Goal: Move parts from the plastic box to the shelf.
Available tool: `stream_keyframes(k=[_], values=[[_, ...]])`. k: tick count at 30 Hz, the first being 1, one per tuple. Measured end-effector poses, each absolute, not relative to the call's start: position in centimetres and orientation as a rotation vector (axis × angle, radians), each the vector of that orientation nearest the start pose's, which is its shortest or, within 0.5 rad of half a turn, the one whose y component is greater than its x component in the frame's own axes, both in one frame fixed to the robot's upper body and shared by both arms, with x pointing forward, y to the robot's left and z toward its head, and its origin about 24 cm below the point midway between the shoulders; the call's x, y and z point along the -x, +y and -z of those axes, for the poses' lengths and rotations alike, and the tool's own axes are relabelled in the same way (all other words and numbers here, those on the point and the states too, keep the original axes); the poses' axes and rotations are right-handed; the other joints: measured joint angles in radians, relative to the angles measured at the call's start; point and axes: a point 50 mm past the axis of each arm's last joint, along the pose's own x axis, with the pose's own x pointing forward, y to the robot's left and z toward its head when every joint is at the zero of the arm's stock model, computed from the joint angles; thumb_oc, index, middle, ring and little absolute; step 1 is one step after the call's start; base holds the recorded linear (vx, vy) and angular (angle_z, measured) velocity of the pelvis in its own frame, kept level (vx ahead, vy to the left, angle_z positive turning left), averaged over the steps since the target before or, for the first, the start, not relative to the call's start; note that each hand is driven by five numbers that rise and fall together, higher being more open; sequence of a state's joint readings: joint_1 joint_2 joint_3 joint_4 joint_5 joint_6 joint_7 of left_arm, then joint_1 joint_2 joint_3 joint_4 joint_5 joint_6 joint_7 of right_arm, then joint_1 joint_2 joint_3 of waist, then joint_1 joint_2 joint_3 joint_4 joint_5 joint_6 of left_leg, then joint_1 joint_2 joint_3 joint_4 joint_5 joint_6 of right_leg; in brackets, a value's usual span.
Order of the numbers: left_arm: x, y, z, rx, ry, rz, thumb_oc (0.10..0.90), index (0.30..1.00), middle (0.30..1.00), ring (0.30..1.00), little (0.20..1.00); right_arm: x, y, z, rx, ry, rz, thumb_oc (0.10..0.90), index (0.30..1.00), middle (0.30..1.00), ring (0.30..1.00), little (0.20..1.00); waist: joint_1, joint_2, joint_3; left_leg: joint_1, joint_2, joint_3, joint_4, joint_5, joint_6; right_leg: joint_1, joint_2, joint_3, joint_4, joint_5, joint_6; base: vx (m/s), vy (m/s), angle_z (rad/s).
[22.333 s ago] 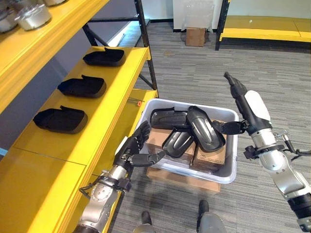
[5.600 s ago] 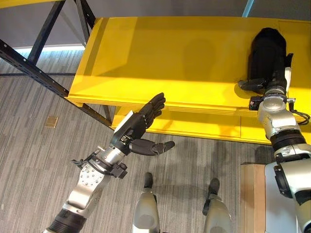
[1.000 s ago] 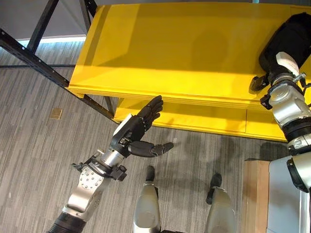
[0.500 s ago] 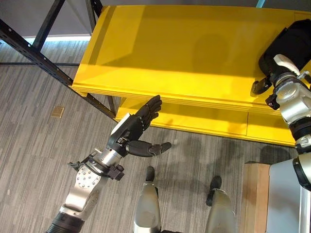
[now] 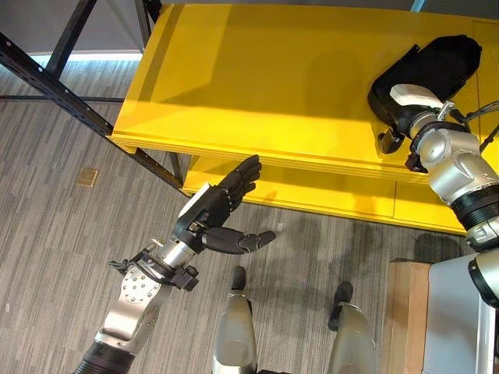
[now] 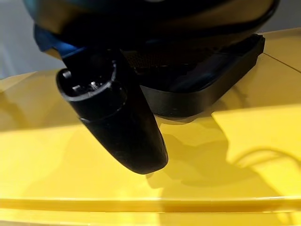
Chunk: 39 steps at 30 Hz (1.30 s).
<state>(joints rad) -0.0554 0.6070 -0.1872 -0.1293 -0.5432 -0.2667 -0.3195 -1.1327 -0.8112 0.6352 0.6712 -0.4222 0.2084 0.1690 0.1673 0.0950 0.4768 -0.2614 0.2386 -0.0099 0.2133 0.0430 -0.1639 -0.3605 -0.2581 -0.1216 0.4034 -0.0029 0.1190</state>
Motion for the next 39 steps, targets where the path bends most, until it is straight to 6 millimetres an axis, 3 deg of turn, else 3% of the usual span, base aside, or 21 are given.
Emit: stream_keyframes(k=[9,14,19,22,29,39], values=[[-24.8,18.4,-11.6,-0.079,-0.323,0.565,0.9,1.0,1.0,1.0,1.0,-39.7,-23.5,-24.5,1.503,0.032,0.059,0.9,1.0,1.0,1.0,1.0,0.001,-0.006,0.0,-0.007,0.003,-0.005,0.008,-0.003,-0.001,-0.001,0.002,-0.003,-0.001,0.0,0.0,0.0,-0.002,0.01],[-24.9,18.4,-11.7,-0.081,-0.322,0.565,0.9,1.0,1.0,1.0,1.0,-39.8,-23.9,-23.9,1.486,0.083,0.078,0.9,1.0,1.0,1.0,1.0,0.001,-0.025,-0.003,-0.016,0.003,-0.013,0.012,-0.003,-0.002,-0.002,0.002,-0.009,-0.002,0.0,0.0,0.0,-0.007,0.03],[-24.9,18.5,-11.8,-0.086,-0.325,0.574,0.9,1.0,1.0,1.0,1.0,-40.0,-25.2,-22.8,1.342,0.199,0.118,0.9,1.0,1.0,1.0,1.0,0.006,-0.042,-0.011,-0.017,0.003,-0.016,0.016,-0.003,-0.002,0.001,0.002,-0.011,-0.008,-0.001,0.0,0.0,0.0,0.0],[-25.0,18.6,-11.8,-0.087,-0.315,0.57,0.9,1.0,1.0,1.0,1.0,-40.0,-26.0,-22.8,1.357,0.252,0.127,0.9,1.0,1.0,1.0,1.0,0.01,-0.045,-0.012,-0.017,0.003,-0.019,0.02,-0.003,-0.002,0.007,0.002,-0.013,-0.012,0.0,-0.001,0.0,-0.005,0.01],[-25.0,18.8,-11.8,-0.096,-0.31,0.579,0.9,1.0,1.0,1.0,1.0,-39.8,-28.3,-22.2,1.692,0.351,0.112,0.9,1.0,1.0,1.0,1.0,0.031,-0.073,-0.028,-0.016,0.003,-0.023,0.022,-0.006,-0.002,0.021,0.001,-0.022,-0.026,0.003,-0.002,0.0,-0.015,0.02],[-24.6,19.5,-11.7,-0.132,-0.288,0.598,0.9,1.0,1.0,1.0,1.0,-38.4,-30.8,-22.9,2.113,0.281,0.052,0.9,1.0,1.0,1.0,1.0,0.03,-0.083,-0.031,-0.024,0.006,-0.023,0.017,-0.012,-0.002,0.022,0.008,-0.026,-0.04,0.009,0.0,0.0,-0.047,0.0]])
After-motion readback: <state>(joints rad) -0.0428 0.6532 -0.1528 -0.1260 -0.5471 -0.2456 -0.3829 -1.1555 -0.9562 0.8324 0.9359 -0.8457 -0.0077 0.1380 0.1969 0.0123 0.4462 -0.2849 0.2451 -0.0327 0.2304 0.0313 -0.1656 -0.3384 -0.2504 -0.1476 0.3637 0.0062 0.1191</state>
